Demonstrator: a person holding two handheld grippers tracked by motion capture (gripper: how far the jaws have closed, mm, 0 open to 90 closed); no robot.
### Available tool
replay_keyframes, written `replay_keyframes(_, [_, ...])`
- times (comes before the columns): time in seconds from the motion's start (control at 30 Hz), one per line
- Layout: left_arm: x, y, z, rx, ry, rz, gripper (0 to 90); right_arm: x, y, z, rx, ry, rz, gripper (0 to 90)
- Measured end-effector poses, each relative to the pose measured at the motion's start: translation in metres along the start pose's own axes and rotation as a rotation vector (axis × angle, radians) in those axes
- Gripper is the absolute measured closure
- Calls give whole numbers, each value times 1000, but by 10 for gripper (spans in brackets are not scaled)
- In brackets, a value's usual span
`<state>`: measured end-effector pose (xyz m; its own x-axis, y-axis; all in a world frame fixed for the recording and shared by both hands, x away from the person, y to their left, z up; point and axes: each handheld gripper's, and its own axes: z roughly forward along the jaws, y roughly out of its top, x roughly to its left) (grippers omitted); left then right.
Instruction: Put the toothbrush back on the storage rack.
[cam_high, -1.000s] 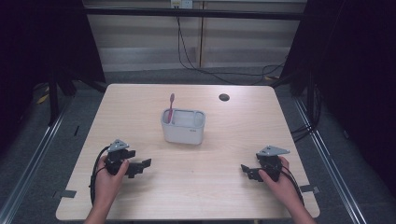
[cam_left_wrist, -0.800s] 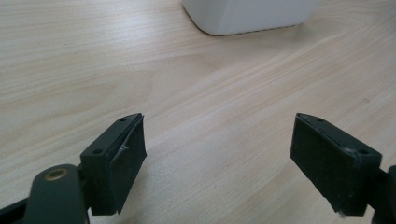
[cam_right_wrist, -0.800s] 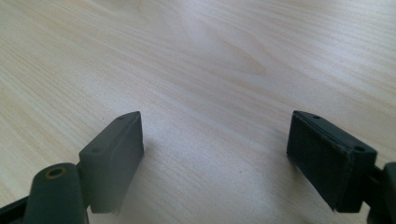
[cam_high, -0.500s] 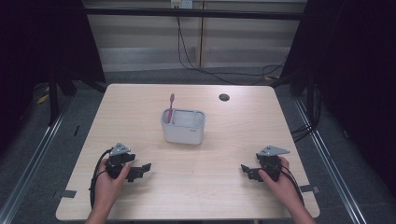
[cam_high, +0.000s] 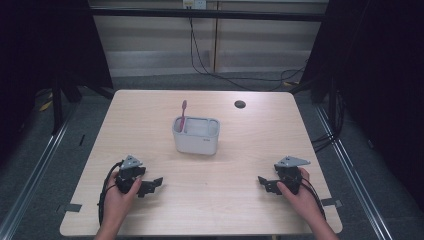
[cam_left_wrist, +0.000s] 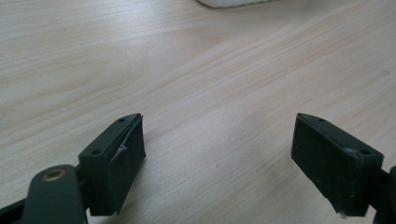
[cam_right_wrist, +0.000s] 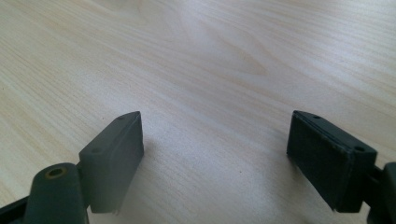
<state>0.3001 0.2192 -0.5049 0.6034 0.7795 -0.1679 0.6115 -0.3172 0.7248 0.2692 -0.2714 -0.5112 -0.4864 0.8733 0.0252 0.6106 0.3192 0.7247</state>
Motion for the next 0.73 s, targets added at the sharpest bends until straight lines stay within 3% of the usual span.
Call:
replay_keyframes(0.2, [-1,-2,1,-16,11,23,166,0,0,0,0,0,0,182])
replay_keyframes(0.27, [0,-3,2,-12,12,53,164,0,0,0,0,0,-1,182])
replay_keyframes(0.73, [-3,-3,3,-11,29,68,156,0,0,-1,2,0,0,182])
